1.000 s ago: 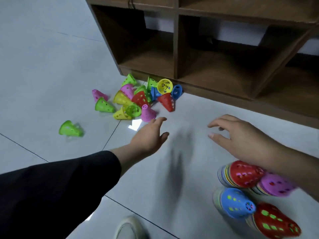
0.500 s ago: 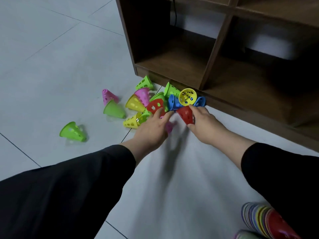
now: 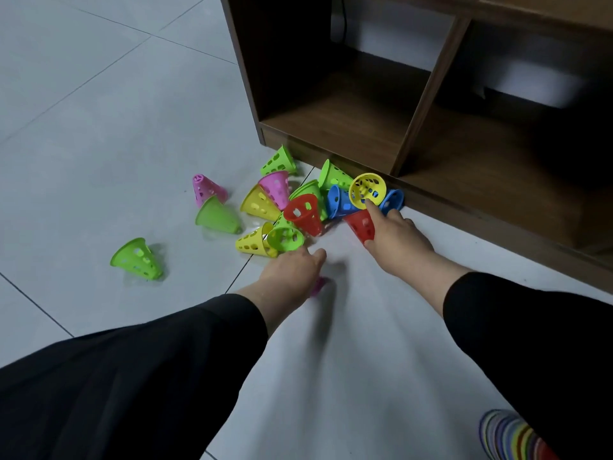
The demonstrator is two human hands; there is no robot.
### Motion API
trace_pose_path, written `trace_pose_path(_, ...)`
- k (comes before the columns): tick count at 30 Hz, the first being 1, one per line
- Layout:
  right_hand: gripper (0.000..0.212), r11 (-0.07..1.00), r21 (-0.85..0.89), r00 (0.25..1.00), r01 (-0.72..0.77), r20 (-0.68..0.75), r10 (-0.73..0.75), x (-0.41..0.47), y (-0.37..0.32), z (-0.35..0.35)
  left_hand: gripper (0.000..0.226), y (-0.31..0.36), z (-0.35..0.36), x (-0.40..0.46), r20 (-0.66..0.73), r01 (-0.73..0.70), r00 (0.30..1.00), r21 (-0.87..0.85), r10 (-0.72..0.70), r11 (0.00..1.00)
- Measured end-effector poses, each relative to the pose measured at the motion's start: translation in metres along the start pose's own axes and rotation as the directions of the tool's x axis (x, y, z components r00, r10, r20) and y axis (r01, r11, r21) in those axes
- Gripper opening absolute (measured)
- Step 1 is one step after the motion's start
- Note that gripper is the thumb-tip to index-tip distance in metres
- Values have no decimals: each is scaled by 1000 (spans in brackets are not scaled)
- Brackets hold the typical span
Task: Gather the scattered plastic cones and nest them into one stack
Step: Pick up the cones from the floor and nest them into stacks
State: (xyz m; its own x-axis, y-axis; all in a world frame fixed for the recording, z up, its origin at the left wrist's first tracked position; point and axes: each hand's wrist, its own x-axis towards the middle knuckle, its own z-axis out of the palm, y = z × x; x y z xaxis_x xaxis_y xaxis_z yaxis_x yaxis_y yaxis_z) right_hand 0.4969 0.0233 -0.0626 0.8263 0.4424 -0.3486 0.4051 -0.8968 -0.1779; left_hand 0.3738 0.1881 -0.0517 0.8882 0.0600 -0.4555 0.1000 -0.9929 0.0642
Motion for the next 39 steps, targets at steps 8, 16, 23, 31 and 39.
trace_pose_path(8,57,991,63,990,-120,85,115,-15,-3,18,63,-6,16,3,-133,96,967,-596,-216,797)
trace_pose_path(16,42,797,590,976,-132,-65,209,-70,20,-42,40,31,-8,-22,-184,-92,956,-928,-229,362)
trace_pose_path(23,72,936,344,952,-79,-251,173,-239,127,-158,32,141,-52,-76,-234,-246,969,-938,77,243)
trace_pose_path(31,53,977,66,979,-201,-16,202,-372,196,-130,44,250,-56,-117,-301,-569,807,-629,508,531)
trace_pose_path(39,49,990,71,991,-122,70,117,-376,204,-70,46,286,-32,-131,-173,-757,653,-165,737,632)
